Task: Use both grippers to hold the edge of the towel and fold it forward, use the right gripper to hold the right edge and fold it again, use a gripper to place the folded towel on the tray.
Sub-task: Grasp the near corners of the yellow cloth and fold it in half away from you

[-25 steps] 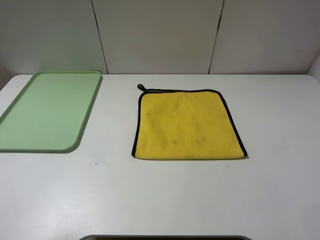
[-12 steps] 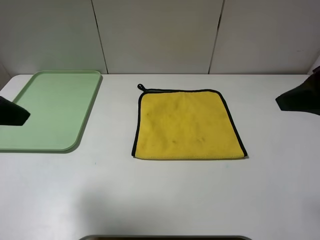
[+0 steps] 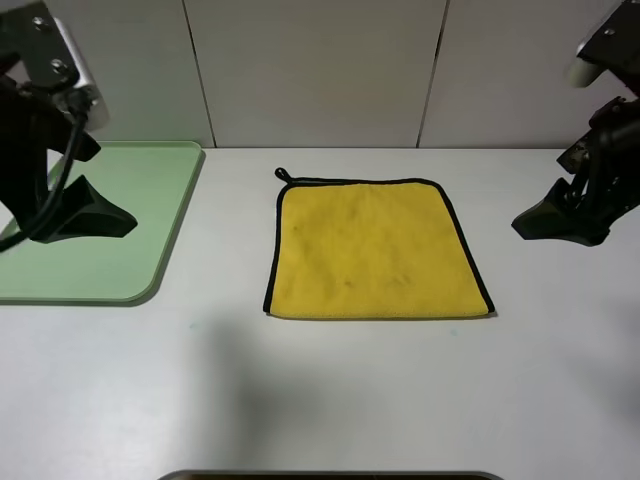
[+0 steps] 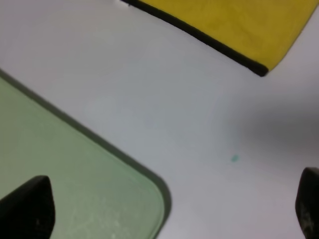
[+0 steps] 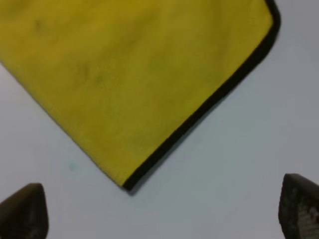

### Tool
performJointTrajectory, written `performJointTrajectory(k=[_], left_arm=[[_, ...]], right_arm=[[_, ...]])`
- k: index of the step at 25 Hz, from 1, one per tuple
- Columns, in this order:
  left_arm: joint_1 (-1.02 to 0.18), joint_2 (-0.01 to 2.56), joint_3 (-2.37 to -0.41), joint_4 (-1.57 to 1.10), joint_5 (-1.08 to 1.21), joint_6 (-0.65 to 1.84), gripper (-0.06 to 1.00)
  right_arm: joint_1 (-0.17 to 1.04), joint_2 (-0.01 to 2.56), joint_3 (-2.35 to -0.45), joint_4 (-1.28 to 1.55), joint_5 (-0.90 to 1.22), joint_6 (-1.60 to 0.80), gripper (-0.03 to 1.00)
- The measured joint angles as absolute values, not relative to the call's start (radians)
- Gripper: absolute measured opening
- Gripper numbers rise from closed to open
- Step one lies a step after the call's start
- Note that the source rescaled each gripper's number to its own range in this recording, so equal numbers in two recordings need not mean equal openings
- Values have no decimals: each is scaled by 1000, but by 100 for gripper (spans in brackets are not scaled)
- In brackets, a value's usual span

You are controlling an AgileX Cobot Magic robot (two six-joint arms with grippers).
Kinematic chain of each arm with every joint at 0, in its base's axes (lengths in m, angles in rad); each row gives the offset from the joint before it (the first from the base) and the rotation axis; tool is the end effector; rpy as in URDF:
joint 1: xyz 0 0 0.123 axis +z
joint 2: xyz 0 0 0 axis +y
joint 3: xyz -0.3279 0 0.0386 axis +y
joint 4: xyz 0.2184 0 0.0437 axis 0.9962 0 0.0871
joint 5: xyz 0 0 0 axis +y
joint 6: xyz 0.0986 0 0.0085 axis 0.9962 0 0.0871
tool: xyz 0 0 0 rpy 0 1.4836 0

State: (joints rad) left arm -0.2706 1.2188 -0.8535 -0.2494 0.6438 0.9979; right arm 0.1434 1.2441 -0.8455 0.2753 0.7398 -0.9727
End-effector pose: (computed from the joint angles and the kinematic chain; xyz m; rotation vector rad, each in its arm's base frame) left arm 0.1917 -0.0684 0.3297 1.3078 2.0885 0.0437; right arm 0.1947 0.0465 0.3179 -1.1908 2.2834 0.0084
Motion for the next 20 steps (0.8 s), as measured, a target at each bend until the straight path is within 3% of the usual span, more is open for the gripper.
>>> performJointTrajectory(k=[8, 20], left_arm=[[-363, 1392, -853, -227, 516, 1141, 96], [-553, 1634, -853, -171, 349, 1158, 95]], right_arm=[[221, 1380, -845, 274, 699, -1175, 100], [245, 1568, -845, 233, 627, -1195, 100]])
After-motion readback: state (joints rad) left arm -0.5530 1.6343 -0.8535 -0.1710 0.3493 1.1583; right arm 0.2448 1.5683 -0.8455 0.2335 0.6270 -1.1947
